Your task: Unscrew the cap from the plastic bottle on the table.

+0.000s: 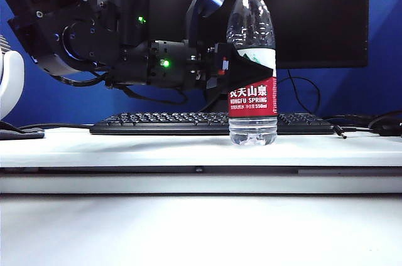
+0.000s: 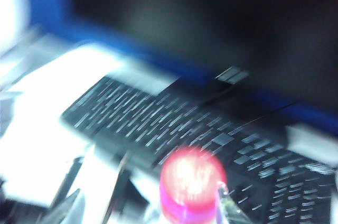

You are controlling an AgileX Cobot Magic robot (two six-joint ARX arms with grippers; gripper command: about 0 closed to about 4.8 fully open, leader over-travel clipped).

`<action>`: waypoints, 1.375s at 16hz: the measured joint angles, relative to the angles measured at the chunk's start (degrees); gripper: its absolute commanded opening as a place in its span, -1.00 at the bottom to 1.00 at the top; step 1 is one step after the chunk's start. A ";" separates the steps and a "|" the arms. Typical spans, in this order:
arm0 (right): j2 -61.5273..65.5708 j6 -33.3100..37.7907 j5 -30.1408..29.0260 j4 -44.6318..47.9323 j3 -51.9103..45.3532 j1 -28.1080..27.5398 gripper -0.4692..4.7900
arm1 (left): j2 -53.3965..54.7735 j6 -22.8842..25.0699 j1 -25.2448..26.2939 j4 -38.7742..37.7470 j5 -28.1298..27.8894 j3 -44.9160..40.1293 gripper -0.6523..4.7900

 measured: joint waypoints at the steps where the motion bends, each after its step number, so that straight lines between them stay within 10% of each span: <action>1: 1.01 0.11 3.45 1.51 0.02 1.38 0.38 | 0.00 0.00 0.00 -0.02 0.02 0.00 0.44; 10: 3.67 4.68 9.79 3.67 -0.07 1.62 -0.15 | 0.00 -0.07 -0.02 -0.11 0.11 0.00 0.44; 22: 5.49 5.46 8.96 6.60 0.00 -0.31 -0.15 | 0.00 -0.96 0.15 -0.66 0.24 0.04 0.44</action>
